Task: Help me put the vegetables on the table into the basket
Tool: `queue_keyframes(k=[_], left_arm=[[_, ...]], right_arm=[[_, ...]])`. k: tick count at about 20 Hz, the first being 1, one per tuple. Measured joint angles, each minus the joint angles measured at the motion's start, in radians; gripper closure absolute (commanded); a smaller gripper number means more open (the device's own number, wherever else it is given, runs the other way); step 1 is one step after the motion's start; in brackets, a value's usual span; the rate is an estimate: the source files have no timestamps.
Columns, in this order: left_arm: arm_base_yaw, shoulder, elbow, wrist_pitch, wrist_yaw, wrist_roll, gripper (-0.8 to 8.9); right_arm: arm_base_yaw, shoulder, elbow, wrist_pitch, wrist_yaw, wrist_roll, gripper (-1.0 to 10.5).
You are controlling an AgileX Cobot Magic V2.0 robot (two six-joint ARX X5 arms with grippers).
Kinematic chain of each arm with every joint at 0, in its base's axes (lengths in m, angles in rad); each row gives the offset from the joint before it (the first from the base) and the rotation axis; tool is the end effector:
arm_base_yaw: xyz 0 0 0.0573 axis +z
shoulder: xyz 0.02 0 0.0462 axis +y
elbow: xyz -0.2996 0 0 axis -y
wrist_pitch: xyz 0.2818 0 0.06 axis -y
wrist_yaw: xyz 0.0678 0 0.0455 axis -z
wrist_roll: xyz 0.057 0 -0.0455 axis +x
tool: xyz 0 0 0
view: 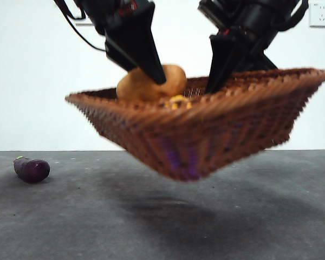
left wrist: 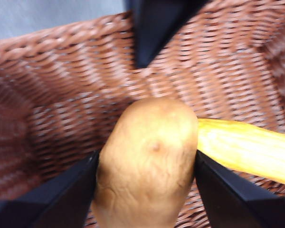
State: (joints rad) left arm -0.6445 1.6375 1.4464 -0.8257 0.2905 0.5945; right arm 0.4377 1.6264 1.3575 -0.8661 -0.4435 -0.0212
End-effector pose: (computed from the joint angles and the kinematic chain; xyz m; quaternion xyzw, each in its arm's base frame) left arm 0.3039 -0.2488 0.3037 0.3103 0.3429 -0.5167 0.7205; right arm 0.3289 0.1809 0.2775 -0.0065 0.5337 0.3653 0.7627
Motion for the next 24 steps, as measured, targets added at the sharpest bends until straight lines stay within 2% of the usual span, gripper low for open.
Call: queue_keyframes(k=[4,7,10,11,13,14,24], left_arm=[[0.0,0.037,0.0,-0.003,0.0,0.0,8.19],[0.0,0.052,0.0,-0.003,0.0,0.0,8.19],[0.0,0.074,0.0,-0.002,0.005,0.0,7.83],[0.0,0.079,0.0,0.0,0.007,0.003,6.77],[-0.001,0.087,0.0,-0.001,0.008,0.004,3.69],[-0.001,0.087,0.0,-0.001,0.008,0.003,3.35],[-0.001,0.063,0.0,-0.016,-0.003,-0.084,3.36]], right_arm=[[0.001,0.005,-0.082,0.031,0.0,0.009,9.6],[0.0,0.005,-0.082,0.077,-0.082,0.023,9.6],[0.001,0.005,-0.082,0.074,-0.085,0.034,9.6],[0.001,0.005,-0.082,0.073,-0.084,0.034,9.6],[0.001,0.005,-0.082,0.073,-0.08,0.034,9.6],[0.001,0.005,-0.082,0.073,-0.08,0.034,9.6],[0.0,0.005,-0.082,0.075,-0.073,0.036,9.6]])
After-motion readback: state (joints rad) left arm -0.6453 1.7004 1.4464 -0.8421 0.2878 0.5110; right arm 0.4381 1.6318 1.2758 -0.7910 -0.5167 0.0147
